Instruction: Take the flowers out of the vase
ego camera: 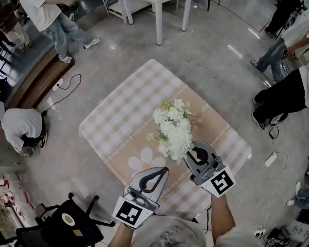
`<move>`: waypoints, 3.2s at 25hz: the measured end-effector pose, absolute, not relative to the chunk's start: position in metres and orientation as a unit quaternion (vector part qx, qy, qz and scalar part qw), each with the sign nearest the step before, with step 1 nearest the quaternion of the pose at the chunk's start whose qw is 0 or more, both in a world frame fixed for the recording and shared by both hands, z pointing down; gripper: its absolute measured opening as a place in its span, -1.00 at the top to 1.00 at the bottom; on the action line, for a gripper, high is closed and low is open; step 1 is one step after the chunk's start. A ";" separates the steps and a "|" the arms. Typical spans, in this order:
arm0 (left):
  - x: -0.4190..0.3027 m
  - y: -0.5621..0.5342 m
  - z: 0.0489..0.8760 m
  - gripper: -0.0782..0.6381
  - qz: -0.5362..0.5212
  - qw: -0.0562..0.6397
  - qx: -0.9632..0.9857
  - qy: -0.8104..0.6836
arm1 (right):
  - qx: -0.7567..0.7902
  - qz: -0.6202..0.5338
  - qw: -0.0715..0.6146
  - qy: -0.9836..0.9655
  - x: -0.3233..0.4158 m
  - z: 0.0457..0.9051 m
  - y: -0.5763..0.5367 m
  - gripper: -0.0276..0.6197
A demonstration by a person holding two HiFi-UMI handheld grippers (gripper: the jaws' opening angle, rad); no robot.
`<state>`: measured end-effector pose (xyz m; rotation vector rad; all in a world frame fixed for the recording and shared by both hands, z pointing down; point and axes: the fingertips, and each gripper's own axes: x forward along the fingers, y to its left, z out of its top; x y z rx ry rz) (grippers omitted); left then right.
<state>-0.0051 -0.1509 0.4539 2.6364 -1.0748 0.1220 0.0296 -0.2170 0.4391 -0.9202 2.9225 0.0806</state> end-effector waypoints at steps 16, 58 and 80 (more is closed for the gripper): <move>-0.006 -0.150 0.440 0.76 0.030 0.132 0.918 -0.372 | -0.289 0.072 0.053 0.953 0.027 0.389 -0.206 0.84; 0.004 -0.162 0.393 0.76 0.001 0.086 0.928 -0.361 | -0.286 0.143 0.088 0.943 0.033 0.309 -0.207 0.84; 0.001 -0.158 0.390 0.76 -0.010 0.078 0.930 -0.358 | -0.289 0.180 0.109 0.934 0.034 0.282 -0.199 0.84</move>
